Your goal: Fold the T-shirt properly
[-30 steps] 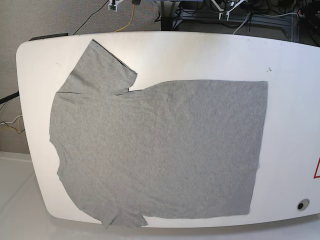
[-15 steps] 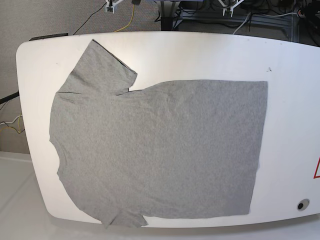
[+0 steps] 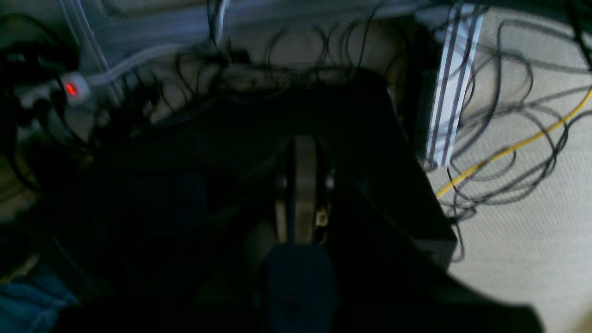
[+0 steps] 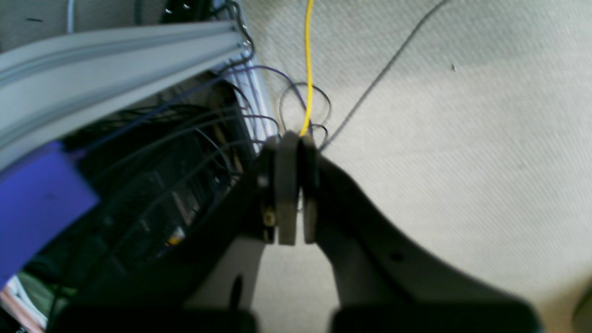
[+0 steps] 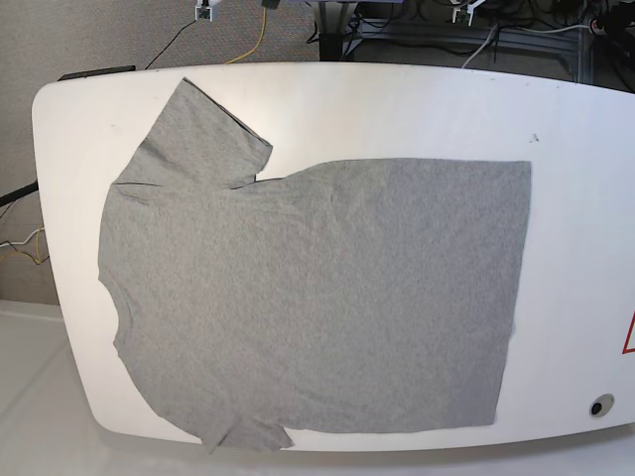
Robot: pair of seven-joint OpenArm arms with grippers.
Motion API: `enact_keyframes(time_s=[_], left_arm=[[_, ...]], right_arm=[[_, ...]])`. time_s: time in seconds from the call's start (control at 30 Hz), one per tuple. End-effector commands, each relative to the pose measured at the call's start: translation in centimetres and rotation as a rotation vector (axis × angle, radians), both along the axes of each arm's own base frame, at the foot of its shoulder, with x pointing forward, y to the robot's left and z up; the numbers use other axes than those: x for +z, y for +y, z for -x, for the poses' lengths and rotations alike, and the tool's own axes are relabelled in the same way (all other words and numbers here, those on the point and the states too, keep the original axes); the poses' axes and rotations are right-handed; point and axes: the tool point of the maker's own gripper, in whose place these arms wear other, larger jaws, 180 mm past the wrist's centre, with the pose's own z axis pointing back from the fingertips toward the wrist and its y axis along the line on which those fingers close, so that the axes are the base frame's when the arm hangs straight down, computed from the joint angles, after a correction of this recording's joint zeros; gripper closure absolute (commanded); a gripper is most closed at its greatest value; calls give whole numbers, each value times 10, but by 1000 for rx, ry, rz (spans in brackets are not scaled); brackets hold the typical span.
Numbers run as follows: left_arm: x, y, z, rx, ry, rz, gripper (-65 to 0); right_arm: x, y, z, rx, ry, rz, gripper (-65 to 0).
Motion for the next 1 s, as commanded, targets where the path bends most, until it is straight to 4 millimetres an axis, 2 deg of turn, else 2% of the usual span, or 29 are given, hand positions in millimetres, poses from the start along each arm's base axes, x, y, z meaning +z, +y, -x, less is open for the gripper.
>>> enact_keyframes(time_s=[0.0, 0.23, 0.3, 0.57, 0.63, 0.83, 0.9, 0.97], left_arm=[[3, 7, 5, -3, -4, -9, -4], [9, 13, 2, -2, -36, -18, -3], [17, 26, -5, 8, -76, -36, -4], [36, 42, -17, -2, -154, -54, -1], [46, 48, -18, -49, -169, -65, 0], [62, 41, -29, -93, -224, -55, 0], [90, 30, -40, -155, -285, -42, -4], [101, 23, -46, -177, -315, -32, -7]], right_arm=[[4, -2, -5, 2, -30, 4, -6], [6, -6, -2, -5, -24, 8, -4], [8, -10, 2, -10, -22, 10, 0], [18, -18, 12, -6, -40, 20, 0], [24, -28, 16, 15, -52, 35, 0], [36, -40, 22, 44, -73, 52, 0], [52, -55, 21, 76, -98, 73, 0], [57, -58, 21, 87, -107, 76, 0]])
